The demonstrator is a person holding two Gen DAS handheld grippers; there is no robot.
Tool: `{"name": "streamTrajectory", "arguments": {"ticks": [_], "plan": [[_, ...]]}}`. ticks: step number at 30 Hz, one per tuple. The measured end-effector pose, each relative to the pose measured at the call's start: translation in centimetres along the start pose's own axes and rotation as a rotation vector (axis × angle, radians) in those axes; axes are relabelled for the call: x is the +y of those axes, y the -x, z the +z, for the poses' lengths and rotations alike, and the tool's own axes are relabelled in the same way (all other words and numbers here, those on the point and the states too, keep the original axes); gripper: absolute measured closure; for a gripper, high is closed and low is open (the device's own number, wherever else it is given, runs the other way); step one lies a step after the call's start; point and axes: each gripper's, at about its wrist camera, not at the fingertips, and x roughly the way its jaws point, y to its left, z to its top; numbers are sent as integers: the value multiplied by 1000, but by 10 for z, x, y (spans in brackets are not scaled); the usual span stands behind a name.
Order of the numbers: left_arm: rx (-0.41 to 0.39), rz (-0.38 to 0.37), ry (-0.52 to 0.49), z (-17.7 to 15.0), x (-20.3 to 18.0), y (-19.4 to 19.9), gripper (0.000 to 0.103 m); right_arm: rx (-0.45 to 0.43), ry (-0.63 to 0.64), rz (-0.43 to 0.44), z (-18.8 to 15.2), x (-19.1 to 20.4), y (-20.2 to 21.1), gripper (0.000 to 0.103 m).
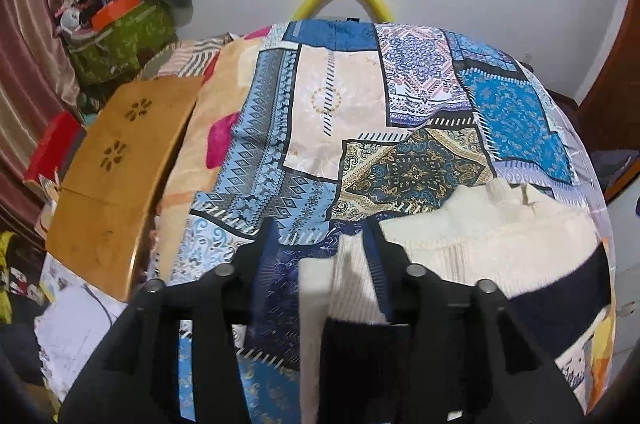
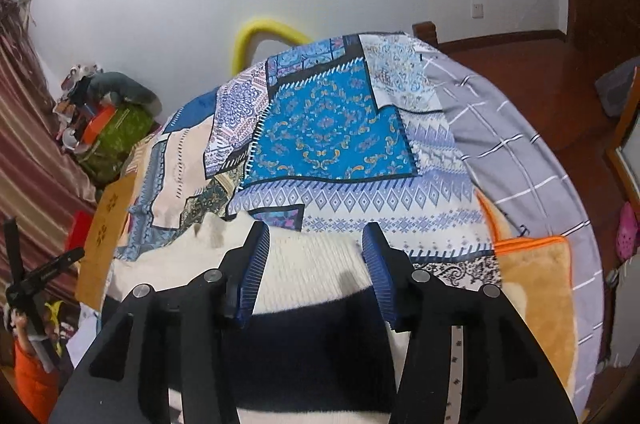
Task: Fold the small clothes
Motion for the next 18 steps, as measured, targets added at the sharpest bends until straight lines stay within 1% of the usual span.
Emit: {"name": "streamTrajectory", "arguments": {"ticks": [4, 6, 9, 11, 12, 13, 15, 18], "plan": [[-21, -1, -18, -8, 0, 19, 45, -8, 65, -27, -4, 13, 13, 57], [-21, -10, -23, -13, 0, 26, 36, -7, 105, -33, -8, 23, 18, 57], [-19, -17, -26, -22, 0, 34, 31, -4, 164, -44, -15, 38, 21, 56], [-11, -26, -29, -29, -1, 38, 28, -1, 212, -49, -23, 50, 22, 50], [-7, -30, -28, -32, -2, 39, 27, -1, 230, -51, -25, 55, 21, 42], [3, -39, -28, -35, -4, 39, 27, -5, 249, -54, -29, 60, 20, 36], [17, -55, -30, -40, -7, 37, 26, -8, 305, -65, -39, 75, 15, 34], [24, -82, -48, -47, -16, 34, 26, 19, 360, -61, -51, 94, 4, 30]]}}
